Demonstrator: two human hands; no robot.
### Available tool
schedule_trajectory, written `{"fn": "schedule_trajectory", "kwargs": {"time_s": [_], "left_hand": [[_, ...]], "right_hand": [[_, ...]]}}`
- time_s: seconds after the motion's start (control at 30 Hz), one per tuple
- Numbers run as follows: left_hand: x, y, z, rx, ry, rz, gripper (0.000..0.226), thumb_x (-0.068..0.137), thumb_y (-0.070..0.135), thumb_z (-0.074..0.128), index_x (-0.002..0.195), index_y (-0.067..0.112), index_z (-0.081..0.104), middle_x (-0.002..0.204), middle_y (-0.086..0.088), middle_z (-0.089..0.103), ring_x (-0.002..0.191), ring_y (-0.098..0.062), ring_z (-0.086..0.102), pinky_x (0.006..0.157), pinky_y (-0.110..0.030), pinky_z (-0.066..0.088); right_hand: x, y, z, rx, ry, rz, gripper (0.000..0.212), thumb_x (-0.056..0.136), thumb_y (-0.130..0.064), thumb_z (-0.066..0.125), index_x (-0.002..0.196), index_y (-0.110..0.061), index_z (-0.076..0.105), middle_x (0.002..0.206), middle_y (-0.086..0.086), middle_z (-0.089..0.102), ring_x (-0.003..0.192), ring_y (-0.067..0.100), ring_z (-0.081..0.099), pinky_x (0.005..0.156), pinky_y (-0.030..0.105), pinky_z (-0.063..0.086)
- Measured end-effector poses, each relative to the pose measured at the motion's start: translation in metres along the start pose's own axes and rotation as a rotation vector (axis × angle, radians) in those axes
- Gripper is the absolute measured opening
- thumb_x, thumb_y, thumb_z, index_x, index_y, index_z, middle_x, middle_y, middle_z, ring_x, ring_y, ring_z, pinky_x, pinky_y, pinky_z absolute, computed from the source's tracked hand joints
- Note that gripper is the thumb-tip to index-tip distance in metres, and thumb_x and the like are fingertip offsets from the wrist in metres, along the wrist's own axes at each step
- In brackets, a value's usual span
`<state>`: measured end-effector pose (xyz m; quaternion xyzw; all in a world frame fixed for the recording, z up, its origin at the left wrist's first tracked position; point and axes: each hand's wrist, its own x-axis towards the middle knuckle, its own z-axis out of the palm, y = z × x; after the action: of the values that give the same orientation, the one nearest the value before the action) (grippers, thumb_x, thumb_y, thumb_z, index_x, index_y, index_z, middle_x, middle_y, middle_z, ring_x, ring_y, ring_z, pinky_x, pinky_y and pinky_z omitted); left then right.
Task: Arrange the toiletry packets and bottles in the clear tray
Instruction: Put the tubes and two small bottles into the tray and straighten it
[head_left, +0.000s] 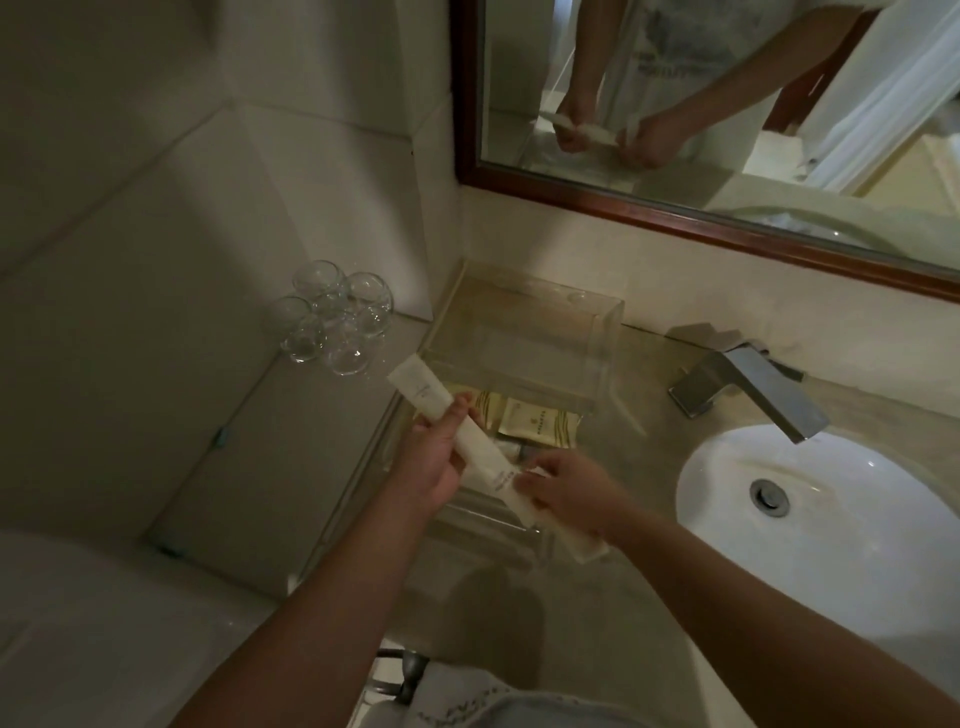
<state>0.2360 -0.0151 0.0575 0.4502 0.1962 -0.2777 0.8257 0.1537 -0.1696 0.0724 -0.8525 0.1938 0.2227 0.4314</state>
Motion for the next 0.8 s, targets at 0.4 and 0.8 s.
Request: {"fn": "schedule_trajectory", "kwargs": {"time_s": [0.4, 0.8], "left_hand": [[0.028, 0.037, -0.069, 1.074, 0.306, 0.361, 0.010, 0.078, 0.009, 0.073, 0.074, 0.012, 0.064, 0.067, -0.001, 0.062, 0.063, -0.016, 0.057, 0.052, -0.020, 0.044], [0.042, 0.014, -0.065, 1.333, 0.332, 0.537, 0.010, 0.077, 0.013, 0.070, 0.078, 0.014, 0.060, 0.076, -0.003, 0.064, 0.070, -0.022, 0.059, 0.063, -0.031, 0.046]], "right_hand": [[0.041, 0.012, -0.018, -0.310, 0.118, 0.035, 0.018, 0.086, -0.028, 0.068, 0.099, -0.017, 0.073, 0.095, 0.001, 0.071, 0.087, 0.019, 0.066, 0.079, 0.036, 0.056], [0.030, 0.022, 0.001, -0.496, 0.264, 0.056, 0.020, 0.080, -0.036, 0.065, 0.099, -0.029, 0.063, 0.091, -0.006, 0.067, 0.083, 0.017, 0.064, 0.071, 0.036, 0.057]]}}
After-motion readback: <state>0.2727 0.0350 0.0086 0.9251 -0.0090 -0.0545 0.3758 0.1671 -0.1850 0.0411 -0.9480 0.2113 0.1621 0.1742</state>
